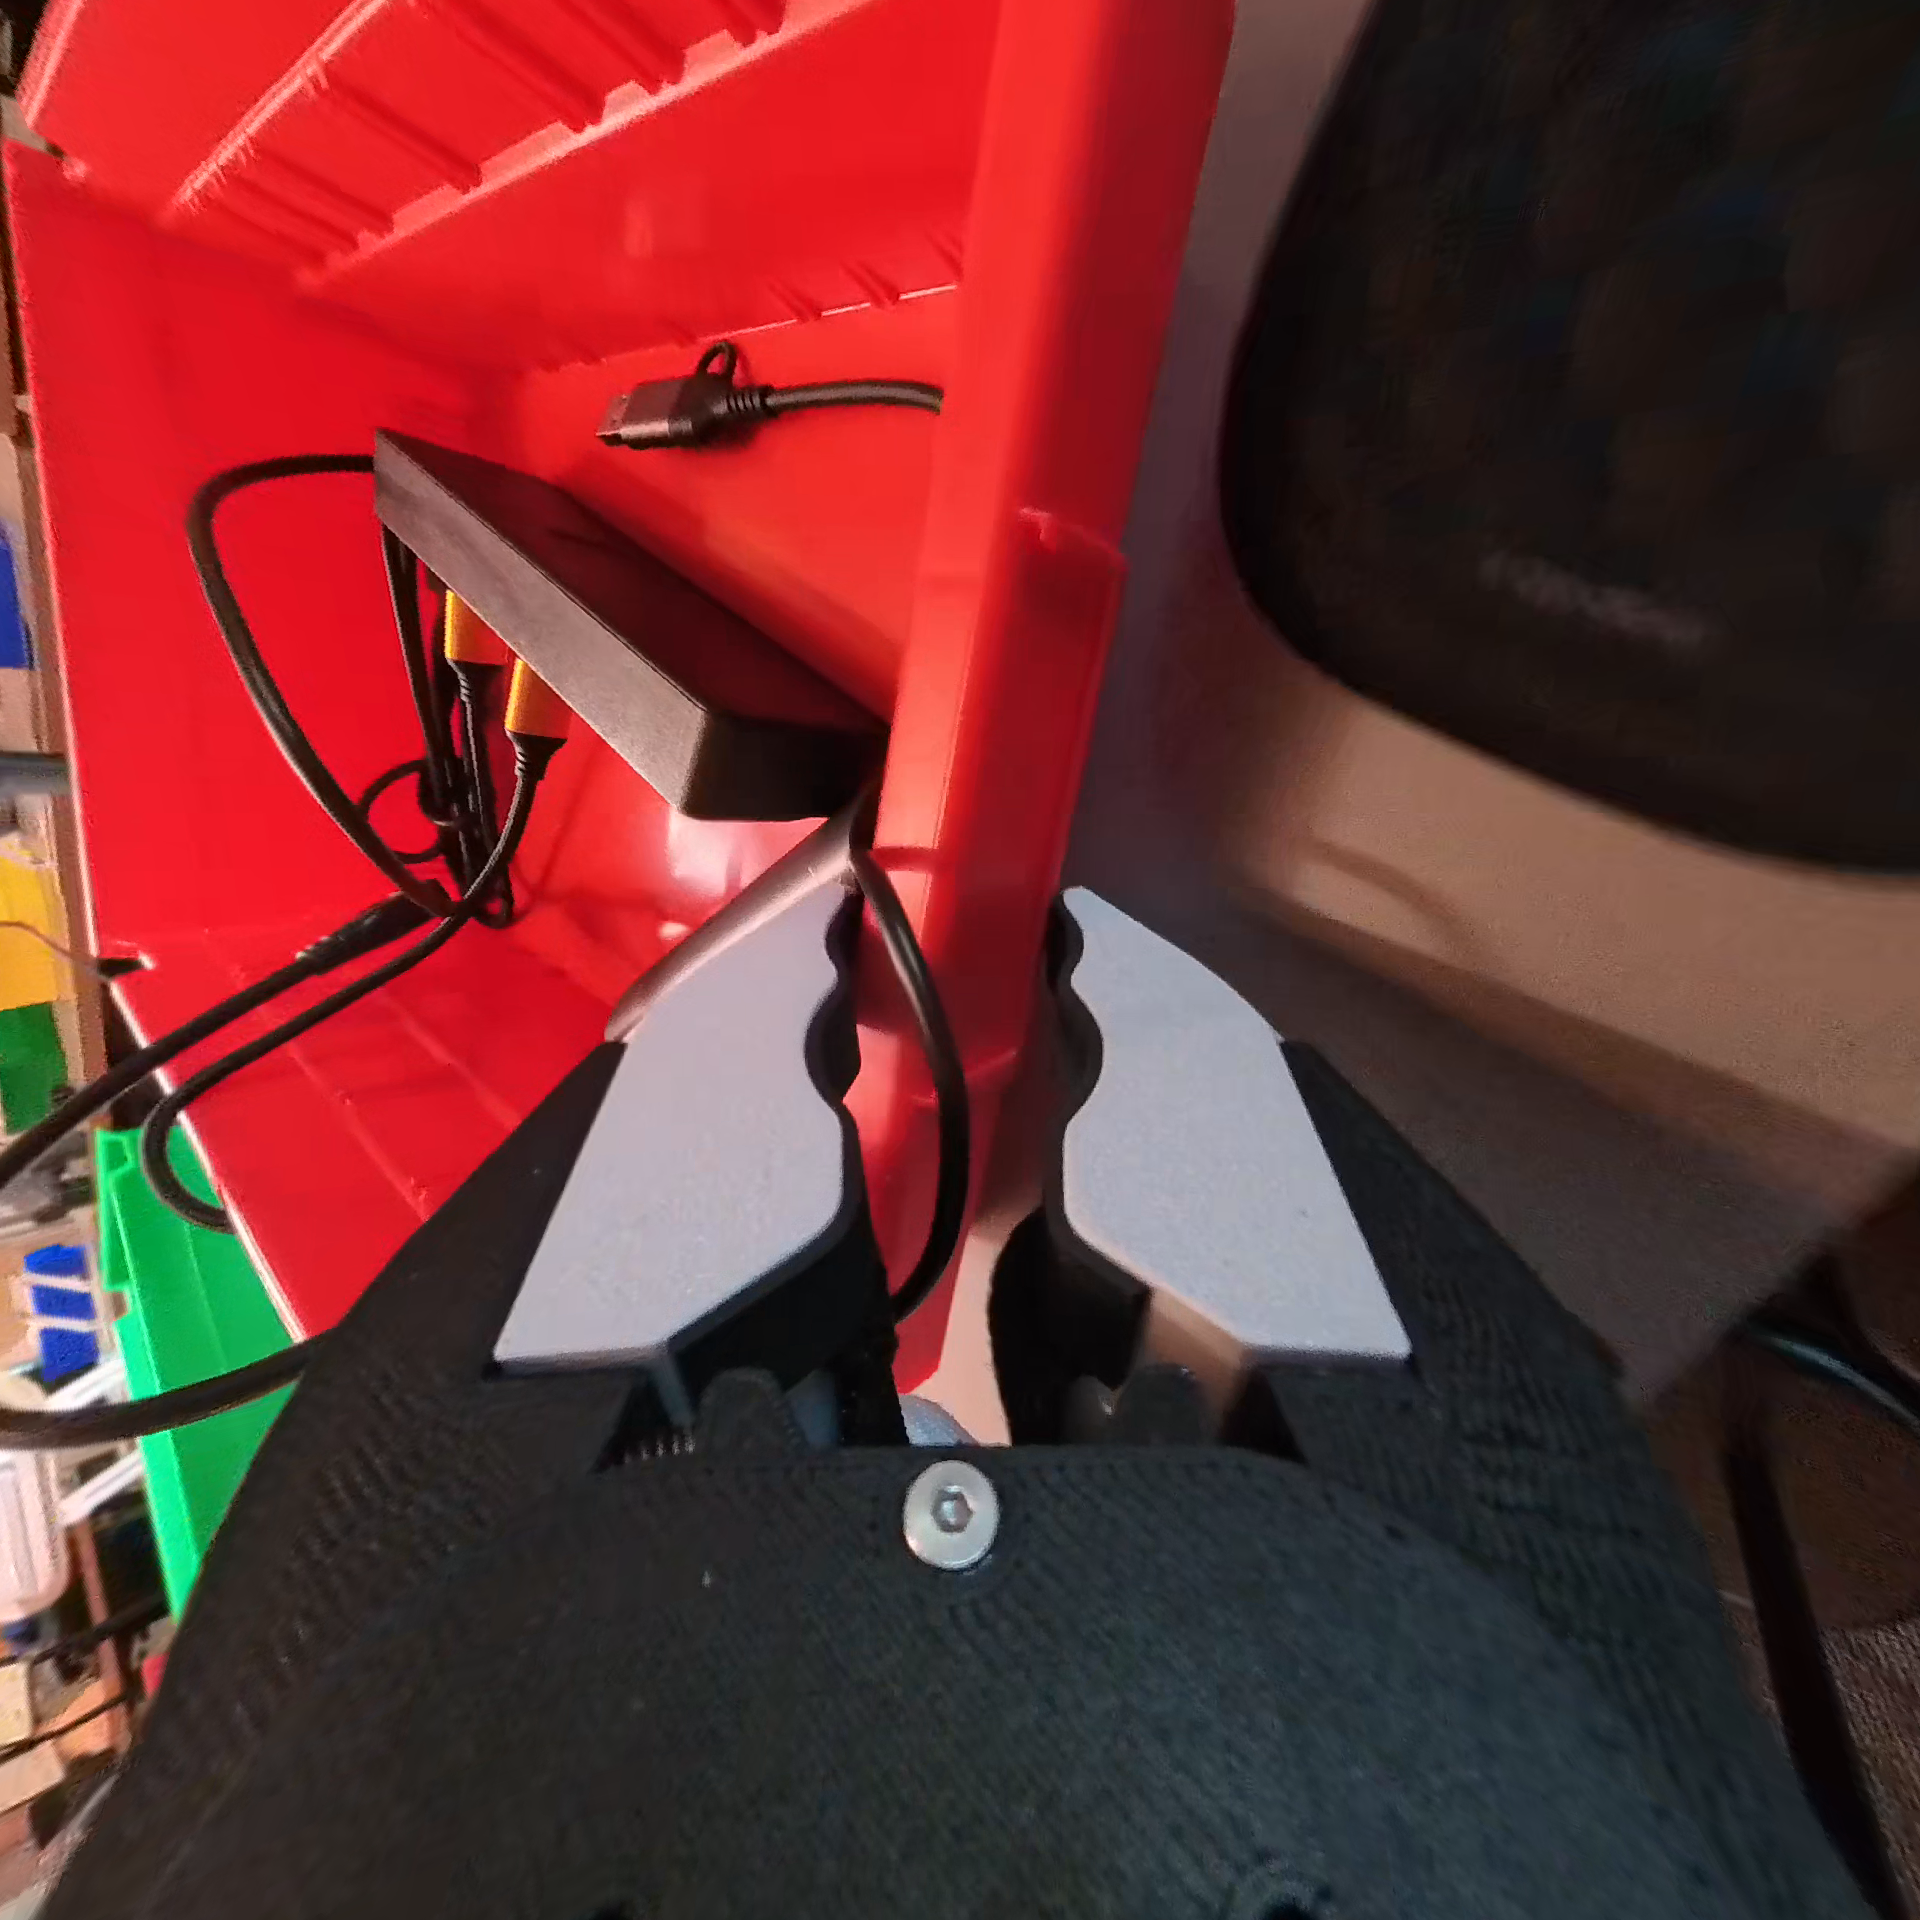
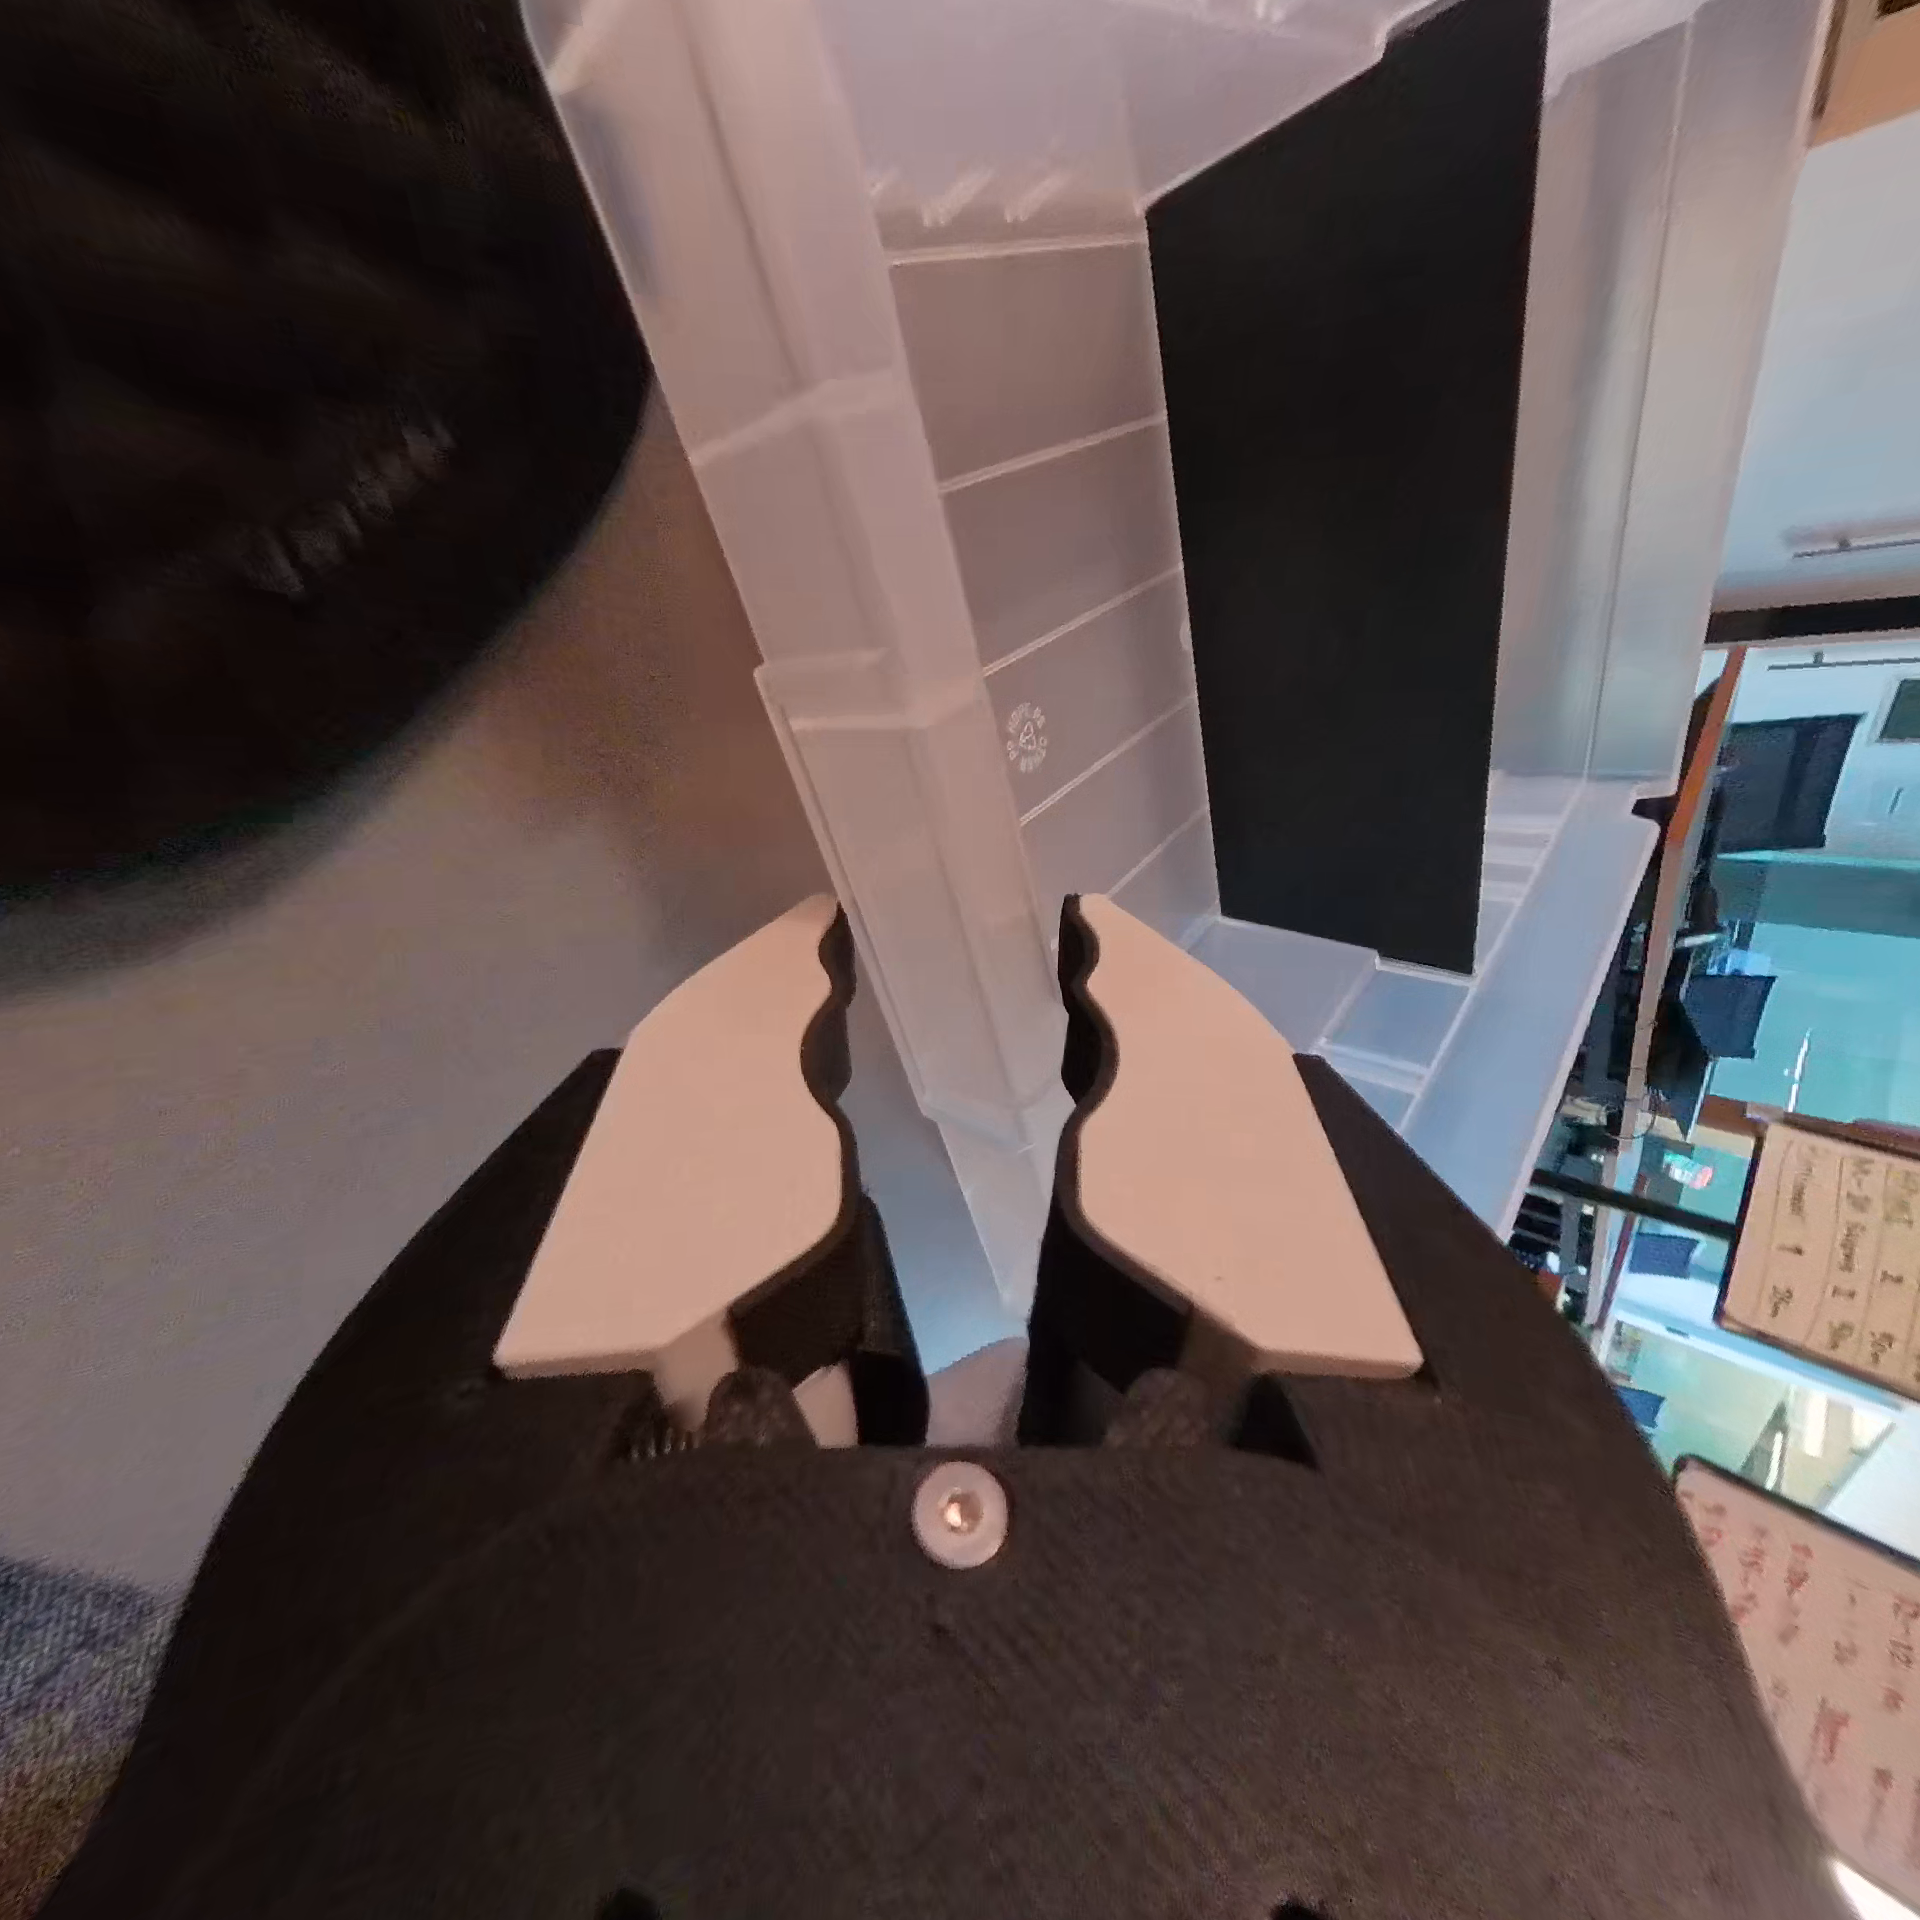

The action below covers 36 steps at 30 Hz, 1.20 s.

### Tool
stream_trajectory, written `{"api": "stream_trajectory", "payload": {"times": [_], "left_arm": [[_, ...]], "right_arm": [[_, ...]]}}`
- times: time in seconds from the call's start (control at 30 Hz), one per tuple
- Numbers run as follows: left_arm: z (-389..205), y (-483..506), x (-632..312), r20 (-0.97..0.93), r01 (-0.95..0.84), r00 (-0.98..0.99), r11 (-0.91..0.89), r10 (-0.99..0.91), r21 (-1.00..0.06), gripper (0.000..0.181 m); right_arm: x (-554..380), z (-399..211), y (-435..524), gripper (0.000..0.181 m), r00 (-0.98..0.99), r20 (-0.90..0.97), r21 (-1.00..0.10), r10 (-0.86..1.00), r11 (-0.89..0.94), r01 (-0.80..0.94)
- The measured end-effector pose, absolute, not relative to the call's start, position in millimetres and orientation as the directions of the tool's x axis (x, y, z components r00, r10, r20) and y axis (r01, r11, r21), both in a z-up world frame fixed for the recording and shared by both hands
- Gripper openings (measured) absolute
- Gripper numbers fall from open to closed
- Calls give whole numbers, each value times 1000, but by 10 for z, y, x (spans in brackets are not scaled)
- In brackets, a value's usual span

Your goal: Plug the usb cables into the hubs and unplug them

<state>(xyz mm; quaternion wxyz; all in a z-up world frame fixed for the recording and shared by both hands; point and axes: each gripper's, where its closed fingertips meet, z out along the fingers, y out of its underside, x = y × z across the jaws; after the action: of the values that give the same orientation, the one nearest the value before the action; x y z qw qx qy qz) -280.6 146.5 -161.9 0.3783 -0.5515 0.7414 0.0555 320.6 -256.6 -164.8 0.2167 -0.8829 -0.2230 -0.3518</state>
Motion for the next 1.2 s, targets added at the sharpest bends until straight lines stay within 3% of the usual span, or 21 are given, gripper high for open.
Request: {"api": "stream_trajectory", "payload": {"times": [0.1,0.13,0.17,0.27,0.33,0.4,0.47,0.53,0.6,0.67,0.73,0.9,0.97,1.0,1.1,1.2], "left_arm": [[-1612,1381,-3054,-609,-851,-60,360,-791,-383,35],[-1604,1376,-3093,-602,-849,-21,333,-798,-411,39],[-1579,1368,-3108,-592,-840,19,308,-806,-446,47],[-1160,1370,-2992,-586,-696,185,316,-789,-645,70],[-567,1350,-2874,-564,-468,339,385,-753,-796,76],[52,1285,-2833,-484,-183,500,459,-718,-869,77],[434,1314,-2872,-391,-23,632,488,-669,-872,77],[530,1411,-2814,-321,-1,681,438,-658,-899,72],[281,1569,-2605,-247,-118,652,225,-717,-967,64],[-248,1653,-2390,-128,-324,596,-91,-793,-942,59],[-725,1791,-2362,-84,-484,634,-310,-769,-818,59],[-1536,1954,-2442,-77,-674,659,-542,-748,-502,58],[-1791,1936,-2521,-81,-720,655,-587,-752,-371,47],[-1743,1982,-2479,-59,-689,672,-595,-738,-414,30],[-1649,2035,-2484,-125,-699,658,-541,-743,-468,27],[-1333,2098,-2427,-192,-656,658,-428,-728,-622,27]], "right_arm": [[3293,-1644,-2896,38,660,726,-237,194,-830,505],[3326,-1620,-2985,43,657,736,-243,160,-844,478],[3345,-1545,-3022,61,658,748,-296,88,-843,449],[3174,-1059,-2876,98,729,647,-661,-222,-640,392],[2918,-481,-2700,113,745,544,-838,-387,-300,456],[2582,142,-2646,112,741,450,-824,-499,89,560],[2346,549,-2645,98,737,358,-726,-574,325,606],[2201,731,-2484,91,756,306,-672,-578,431,602],[2064,775,-2153,86,801,302,-674,-518,478,563],[1894,700,-1746,85,849,326,-699,-415,499,512],[1730,534,-1353,86,883,354,-733,-309,495,467],[1428,-6,-699,88,915,390,-821,-103,411,396],[1328,-216,-582,93,907,421,-854,-12,332,401],[1309,-286,-561,93,897,442,-856,6,303,420],[1288,-398,-548,92,876,483,-848,20,263,461],[1286,-413,-543,90,863,504,-836,13,256,485]]}}
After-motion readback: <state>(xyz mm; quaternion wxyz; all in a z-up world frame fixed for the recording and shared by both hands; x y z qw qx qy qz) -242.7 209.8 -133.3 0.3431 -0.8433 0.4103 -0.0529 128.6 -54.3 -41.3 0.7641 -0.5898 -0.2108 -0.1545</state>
